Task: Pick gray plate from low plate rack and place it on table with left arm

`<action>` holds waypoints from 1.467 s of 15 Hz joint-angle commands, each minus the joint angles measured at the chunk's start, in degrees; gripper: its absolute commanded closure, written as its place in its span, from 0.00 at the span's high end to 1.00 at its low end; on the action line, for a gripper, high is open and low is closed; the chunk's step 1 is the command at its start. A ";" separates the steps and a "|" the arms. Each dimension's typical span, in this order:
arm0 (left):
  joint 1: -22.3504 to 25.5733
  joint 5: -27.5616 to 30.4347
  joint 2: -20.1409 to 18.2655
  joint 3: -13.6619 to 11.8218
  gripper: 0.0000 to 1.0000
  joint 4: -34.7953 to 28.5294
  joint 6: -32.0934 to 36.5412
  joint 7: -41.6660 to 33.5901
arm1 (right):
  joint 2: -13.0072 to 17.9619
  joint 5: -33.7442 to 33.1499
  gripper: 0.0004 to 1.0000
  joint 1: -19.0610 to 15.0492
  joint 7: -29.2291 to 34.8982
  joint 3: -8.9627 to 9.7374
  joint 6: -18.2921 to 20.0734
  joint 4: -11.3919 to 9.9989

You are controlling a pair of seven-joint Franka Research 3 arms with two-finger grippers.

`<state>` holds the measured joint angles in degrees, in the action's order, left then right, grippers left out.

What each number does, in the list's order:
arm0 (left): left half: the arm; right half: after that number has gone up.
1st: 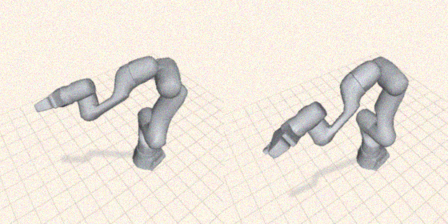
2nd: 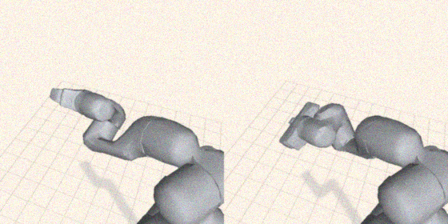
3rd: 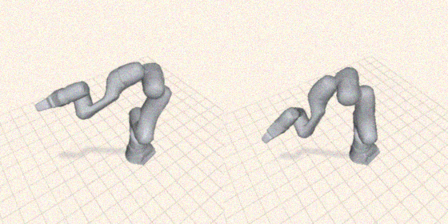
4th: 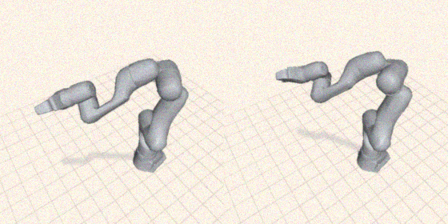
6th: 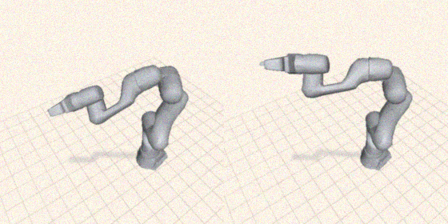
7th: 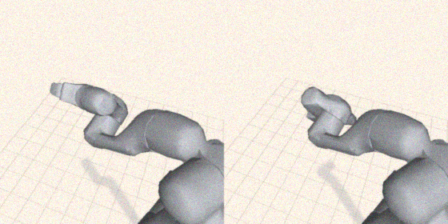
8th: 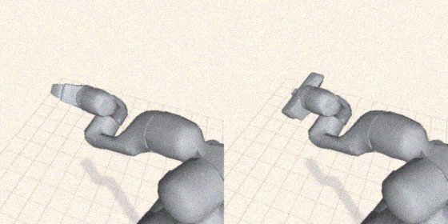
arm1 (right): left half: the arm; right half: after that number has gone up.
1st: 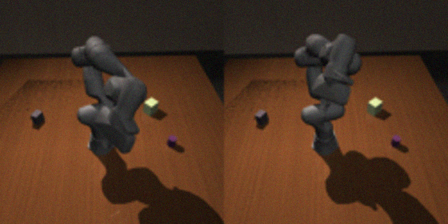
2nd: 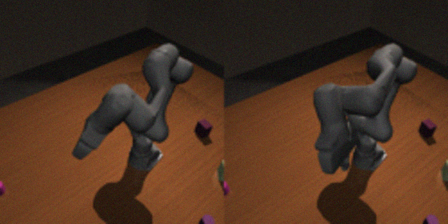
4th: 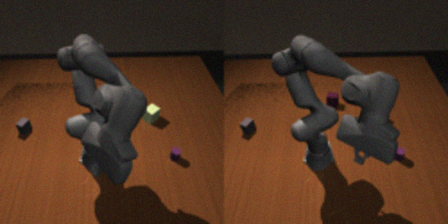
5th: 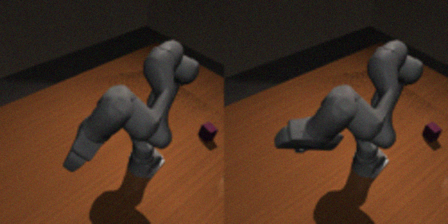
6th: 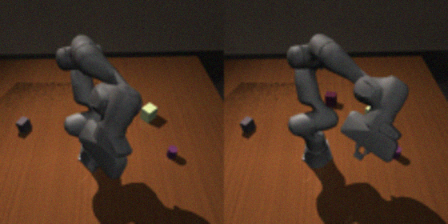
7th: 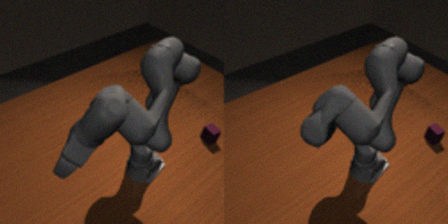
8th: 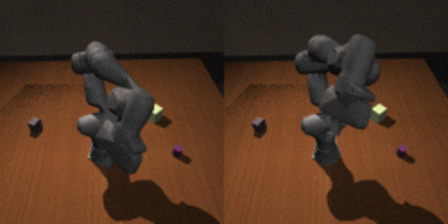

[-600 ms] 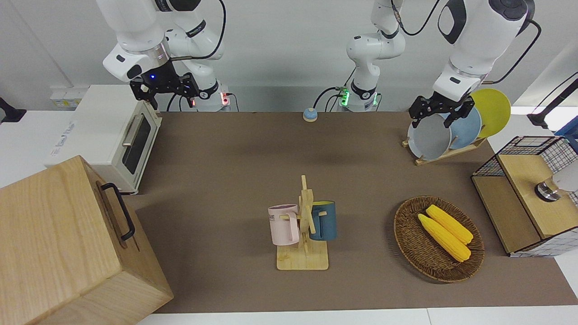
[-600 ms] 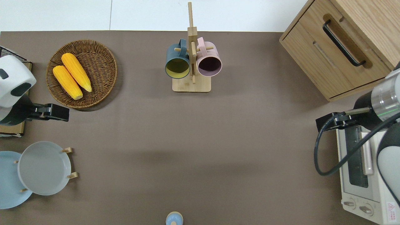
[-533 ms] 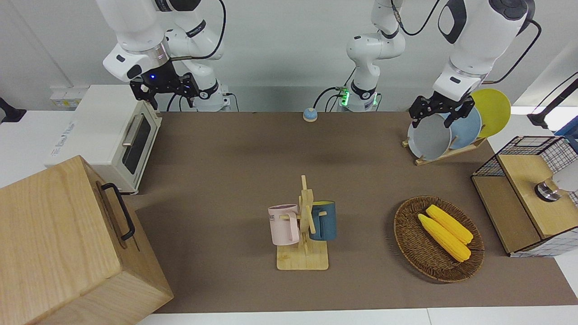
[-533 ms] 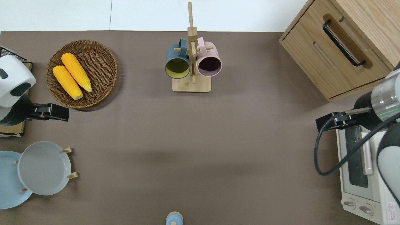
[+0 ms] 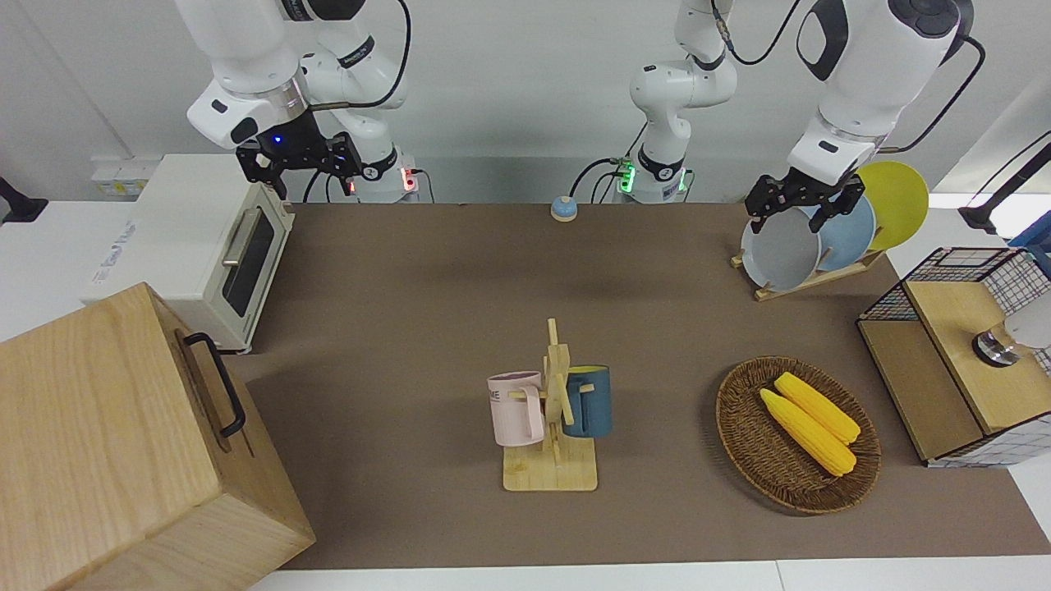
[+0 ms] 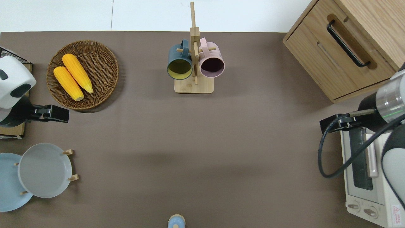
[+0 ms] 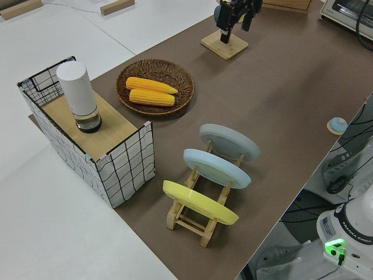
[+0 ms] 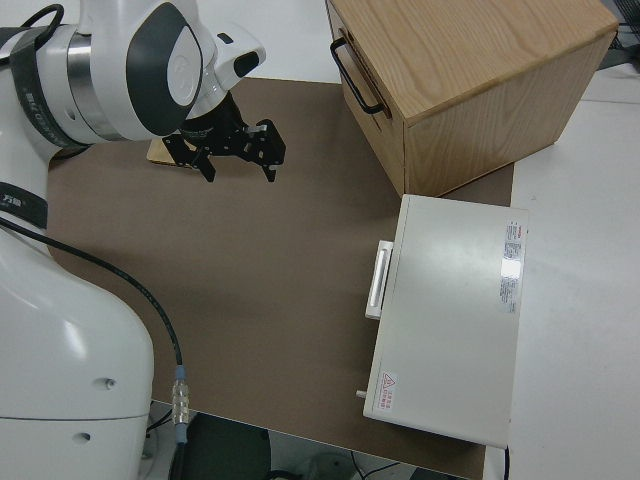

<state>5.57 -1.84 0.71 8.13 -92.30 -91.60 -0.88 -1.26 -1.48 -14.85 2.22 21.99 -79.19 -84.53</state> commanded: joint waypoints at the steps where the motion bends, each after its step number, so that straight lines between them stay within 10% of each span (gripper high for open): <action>1: 0.05 -0.97 0.44 0.05 0.99 0.63 0.98 0.09 | 0.12 -0.37 0.98 -1.32 0.68 1.21 0.62 0.41; 22: -0.12 3.25 -18.45 -2.15 0.99 -24.67 -4.37 0.09 | 0.12 -0.37 0.98 -1.32 0.68 1.21 0.62 0.41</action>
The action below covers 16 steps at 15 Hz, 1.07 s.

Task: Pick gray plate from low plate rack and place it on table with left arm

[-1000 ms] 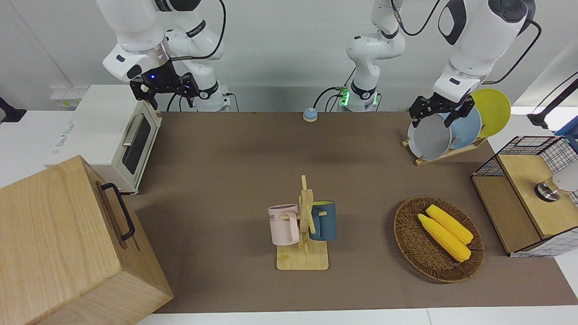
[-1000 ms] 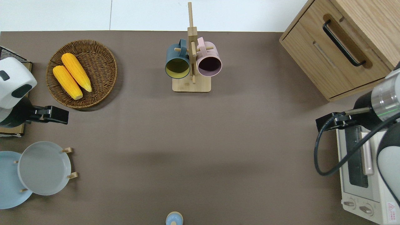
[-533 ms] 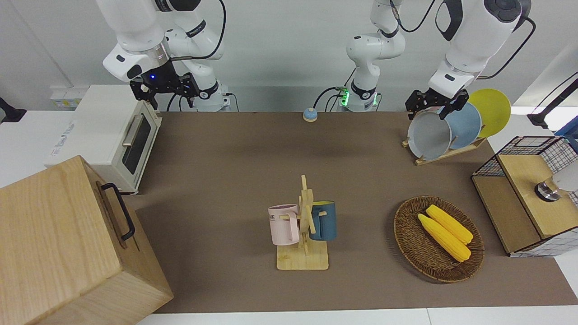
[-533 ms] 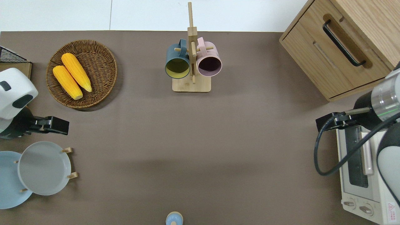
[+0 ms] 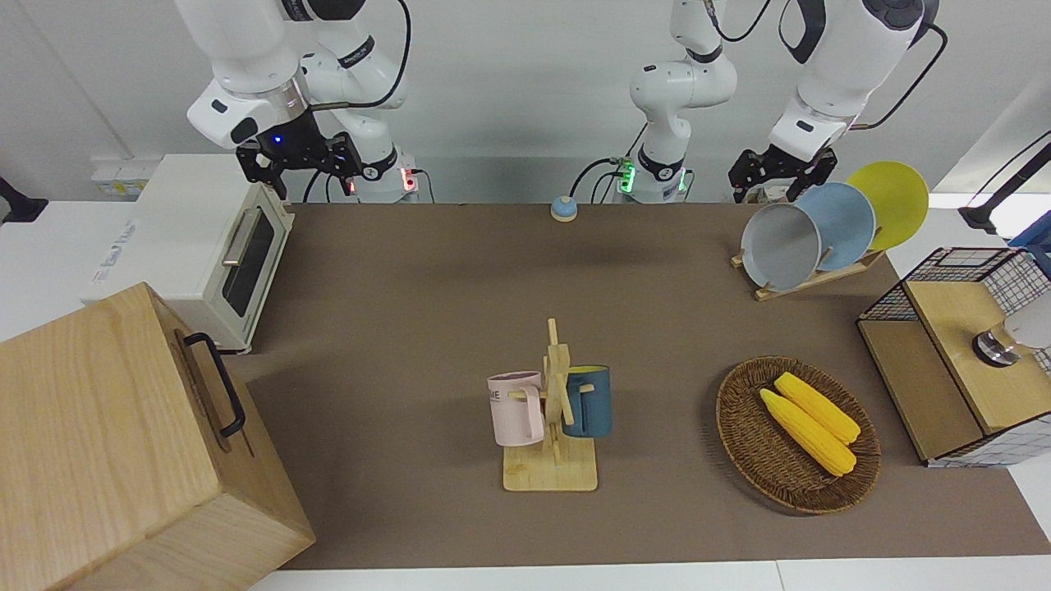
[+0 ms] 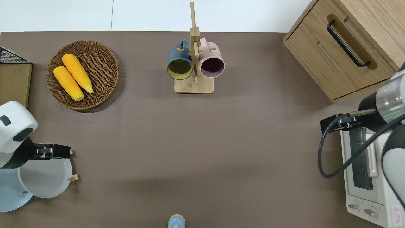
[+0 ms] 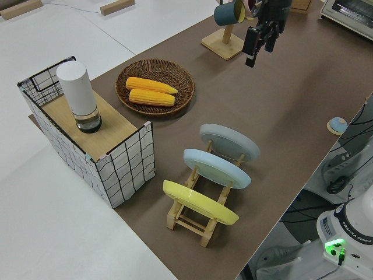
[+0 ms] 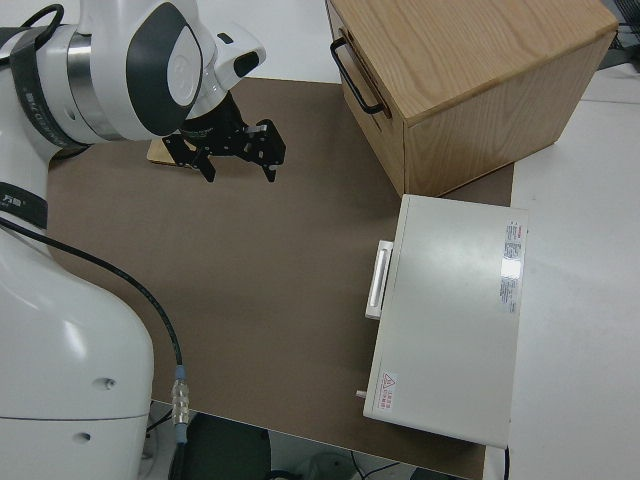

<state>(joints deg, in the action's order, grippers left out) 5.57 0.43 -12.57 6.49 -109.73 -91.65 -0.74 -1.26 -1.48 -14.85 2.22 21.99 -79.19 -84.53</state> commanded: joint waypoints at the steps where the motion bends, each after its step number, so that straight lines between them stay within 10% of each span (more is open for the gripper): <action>1: -0.04 1.06 -5.19 -0.51 0.99 -7.34 -4.32 -0.05 | 0.12 -0.37 0.98 -1.32 0.68 1.21 0.62 0.41; 11: 0.84 -0.08 -4.57 -12.80 0.99 -7.69 -7.04 -3.66 | 0.12 -0.37 0.98 -1.32 0.68 1.21 0.62 0.41; 16: 3.03 -5.09 -4.22 -13.61 0.99 -8.13 -9.94 -3.66 | 0.12 -0.37 0.98 -1.32 0.68 1.21 0.62 0.41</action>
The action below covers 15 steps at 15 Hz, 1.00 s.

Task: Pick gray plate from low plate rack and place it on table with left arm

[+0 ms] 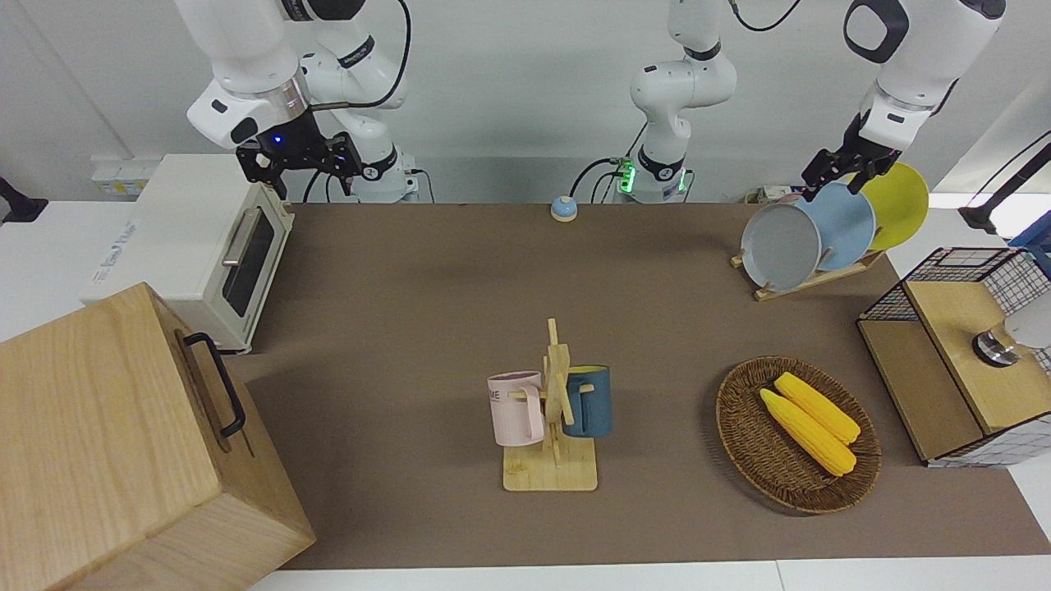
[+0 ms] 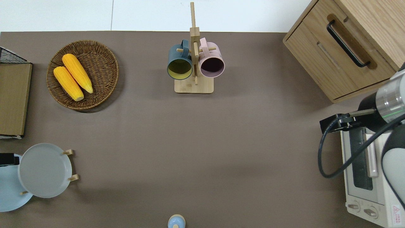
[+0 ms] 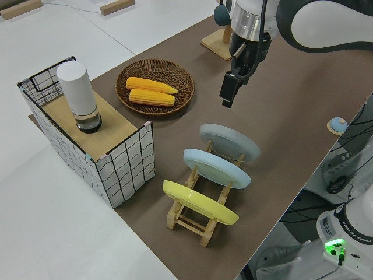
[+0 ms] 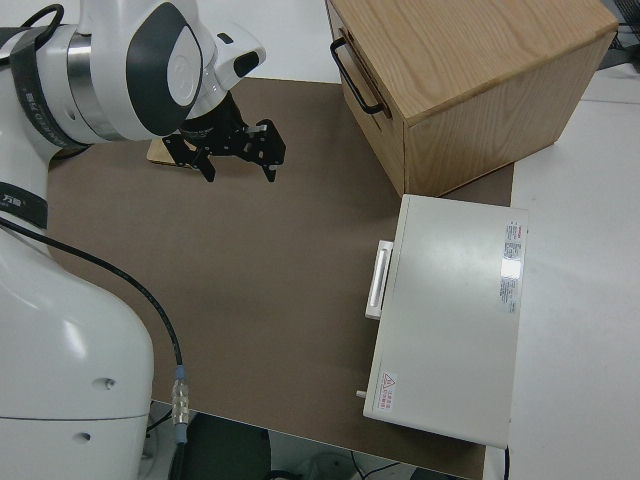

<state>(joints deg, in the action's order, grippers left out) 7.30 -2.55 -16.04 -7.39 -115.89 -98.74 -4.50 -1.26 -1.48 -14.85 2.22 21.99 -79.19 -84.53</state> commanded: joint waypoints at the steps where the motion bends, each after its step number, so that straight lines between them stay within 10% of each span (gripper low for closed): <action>1: 1.92 -2.11 -0.75 0.27 0.99 -2.75 -3.91 0.10 | 0.20 -0.37 0.98 -1.32 0.68 1.21 0.62 0.41; 15: 1.92 -6.94 1.09 0.27 0.99 -15.32 -17.98 1.77 | 0.12 -0.37 0.98 -1.32 0.68 1.13 0.62 0.33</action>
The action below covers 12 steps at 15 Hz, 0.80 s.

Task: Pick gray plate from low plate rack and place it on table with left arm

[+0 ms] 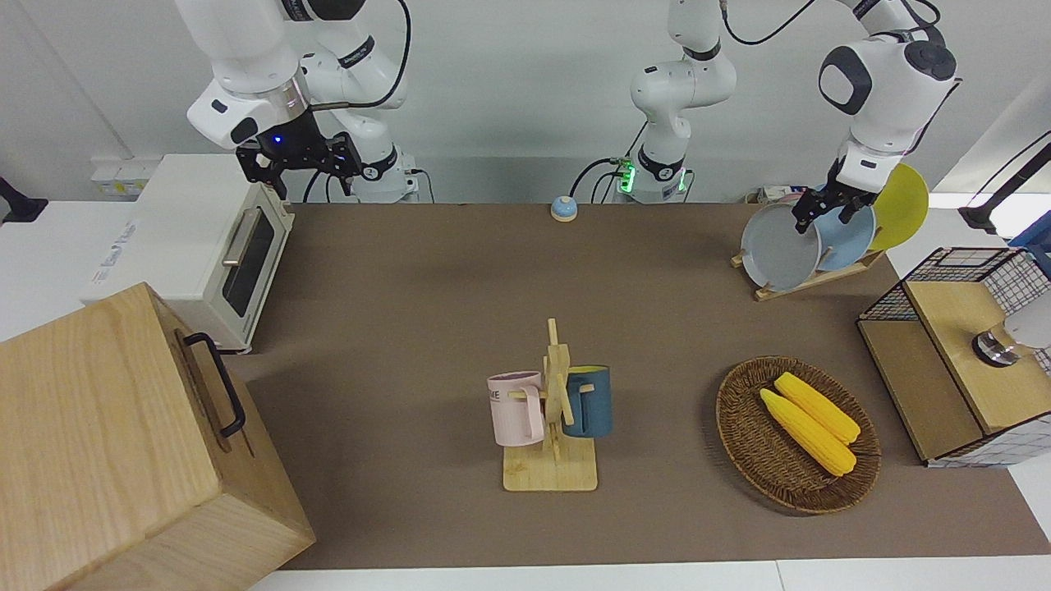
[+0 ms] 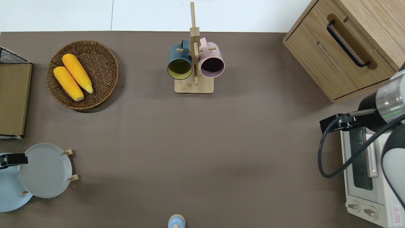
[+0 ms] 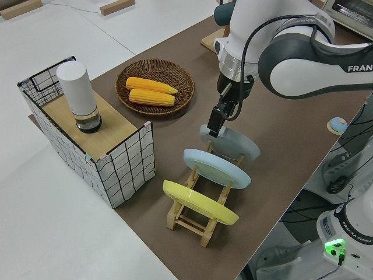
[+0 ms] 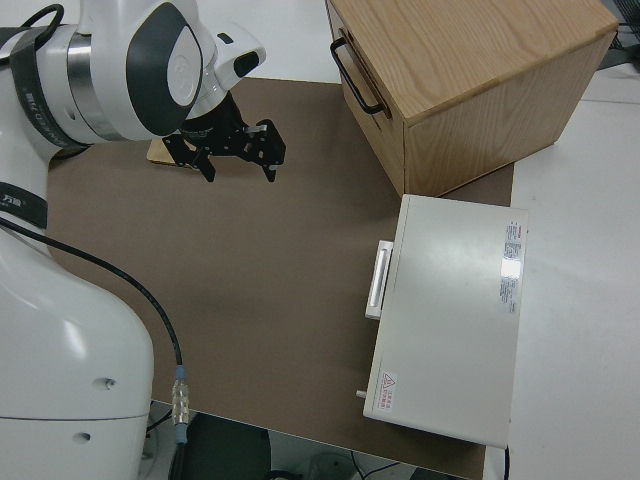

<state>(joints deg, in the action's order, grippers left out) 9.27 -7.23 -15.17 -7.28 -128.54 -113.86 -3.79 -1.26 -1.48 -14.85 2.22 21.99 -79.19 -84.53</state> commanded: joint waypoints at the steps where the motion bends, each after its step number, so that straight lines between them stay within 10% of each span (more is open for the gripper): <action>1: -0.04 -2.35 0.58 0.16 0.99 -2.77 -3.03 1.07 | 0.12 -0.37 0.98 -1.32 0.68 1.12 0.62 0.41; 8: -0.92 -4.46 1.11 0.42 0.90 -4.09 -3.12 2.90 | 0.12 -0.37 0.98 -1.32 0.68 1.21 0.62 0.41; 12: -0.92 -4.46 1.11 0.78 0.33 -4.26 -2.94 3.26 | 0.12 -0.37 0.98 -1.32 0.68 1.21 0.62 0.33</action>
<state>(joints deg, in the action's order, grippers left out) 9.10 -10.26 -13.42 -6.41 -131.58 -115.62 -2.12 -1.26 -1.48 -14.85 2.22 21.99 -79.19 -84.53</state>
